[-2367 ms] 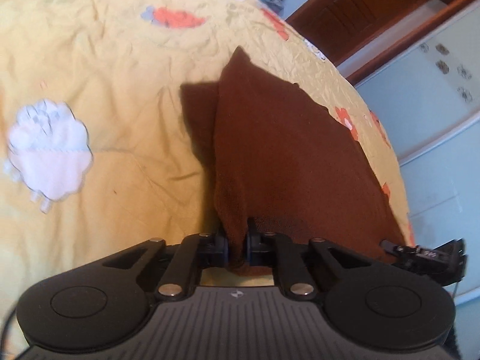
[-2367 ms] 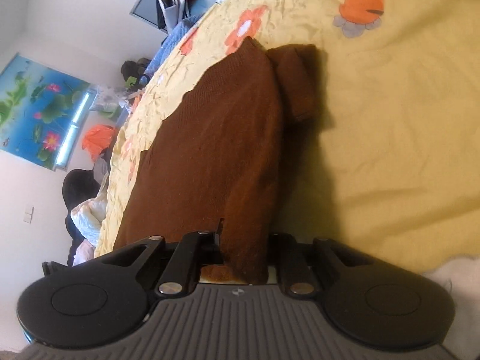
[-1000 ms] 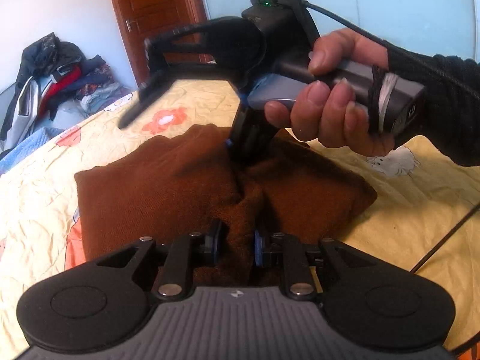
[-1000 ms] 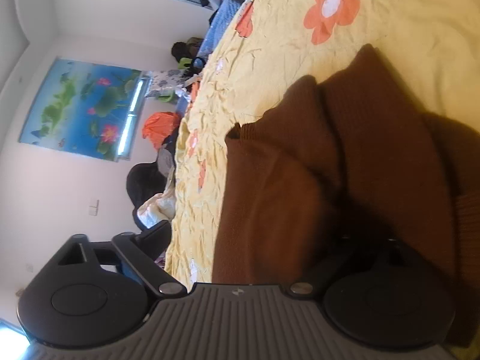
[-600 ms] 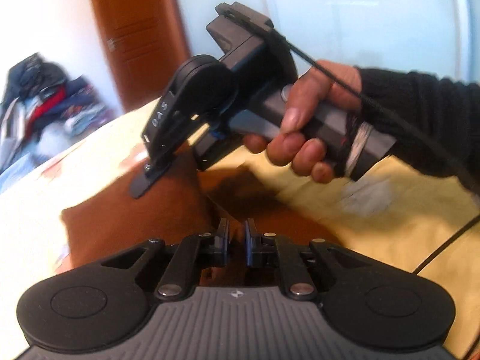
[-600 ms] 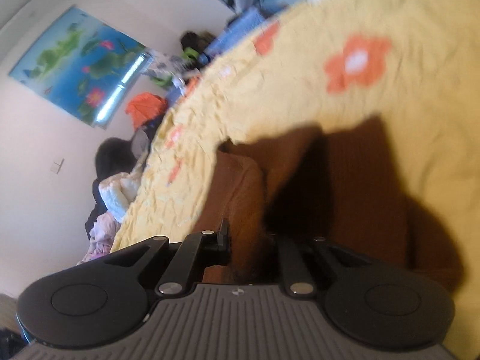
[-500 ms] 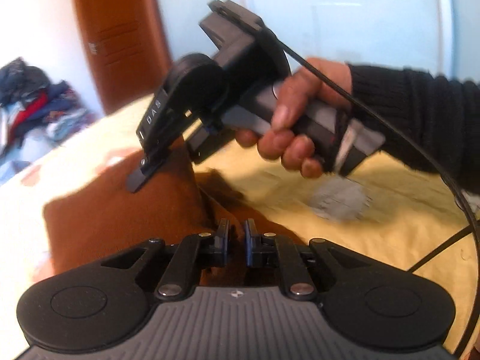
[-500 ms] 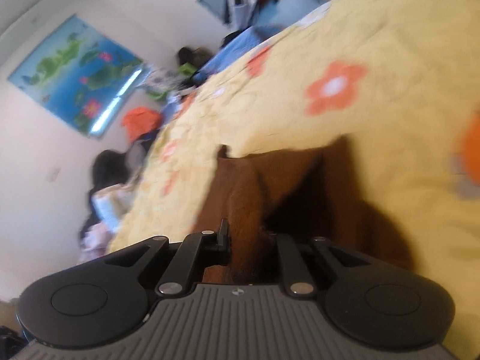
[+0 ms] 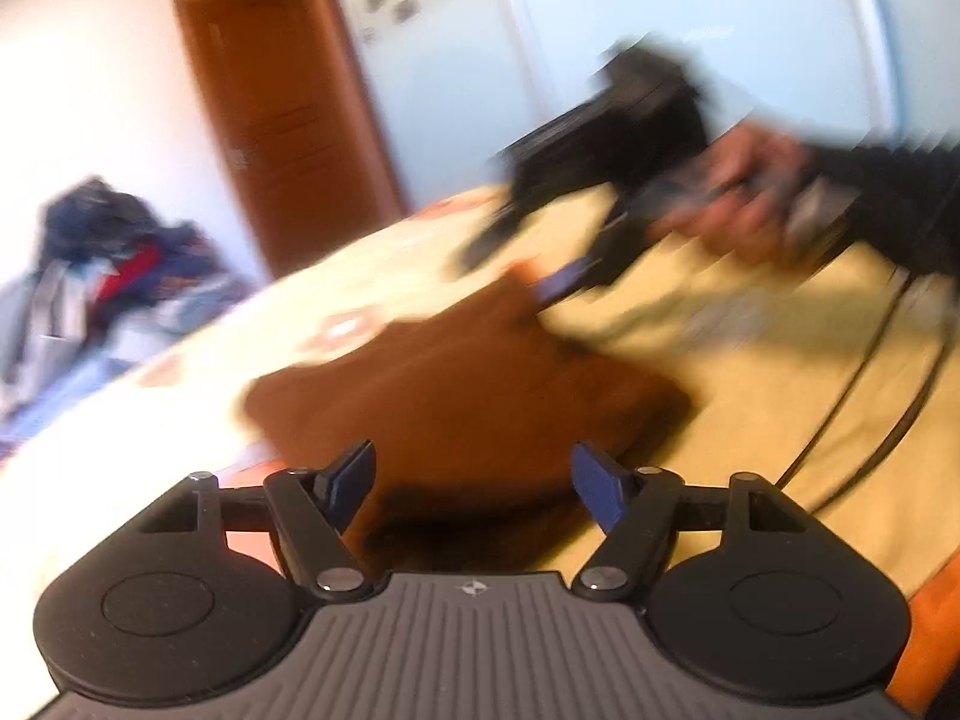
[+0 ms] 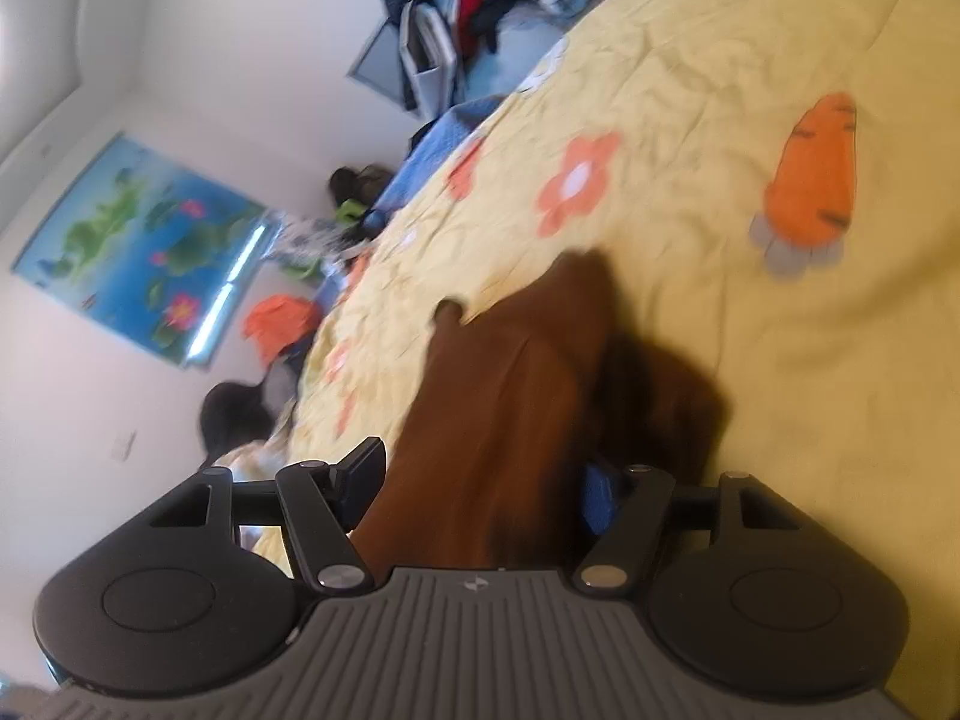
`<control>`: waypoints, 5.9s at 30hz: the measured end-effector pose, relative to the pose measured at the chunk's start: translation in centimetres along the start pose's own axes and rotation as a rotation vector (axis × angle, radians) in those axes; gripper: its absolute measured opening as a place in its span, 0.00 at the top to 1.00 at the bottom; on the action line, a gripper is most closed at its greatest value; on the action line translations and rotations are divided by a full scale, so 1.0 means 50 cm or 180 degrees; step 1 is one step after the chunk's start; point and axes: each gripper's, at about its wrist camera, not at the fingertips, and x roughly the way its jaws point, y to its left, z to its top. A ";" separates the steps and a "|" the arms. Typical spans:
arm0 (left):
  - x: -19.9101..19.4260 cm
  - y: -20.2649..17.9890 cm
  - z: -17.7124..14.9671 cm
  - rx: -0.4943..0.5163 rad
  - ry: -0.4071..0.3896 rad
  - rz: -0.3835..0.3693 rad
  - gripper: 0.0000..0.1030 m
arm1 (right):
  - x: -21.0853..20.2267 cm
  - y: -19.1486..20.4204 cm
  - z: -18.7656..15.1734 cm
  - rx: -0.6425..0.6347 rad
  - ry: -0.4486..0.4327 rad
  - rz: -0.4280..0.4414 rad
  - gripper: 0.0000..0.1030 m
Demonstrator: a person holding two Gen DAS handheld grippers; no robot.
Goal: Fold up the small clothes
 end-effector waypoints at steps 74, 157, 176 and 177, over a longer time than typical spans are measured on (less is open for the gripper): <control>0.156 0.357 -0.118 -0.3210 0.0994 -0.1230 0.68 | 0.160 0.079 -0.103 -0.0498 0.0428 -0.0437 0.44; -0.038 0.310 -0.050 -0.1906 0.0715 -0.0463 0.32 | 0.023 0.142 -0.114 -0.0707 -0.0060 -0.0570 0.36; 0.092 0.154 -0.038 -0.1027 0.0596 -0.0066 0.12 | 0.249 0.235 0.027 -0.1513 0.0217 -0.0849 0.30; 0.092 0.151 -0.037 -0.1024 0.0600 -0.0059 0.12 | 0.271 0.258 0.036 -0.1581 0.0227 -0.0752 0.25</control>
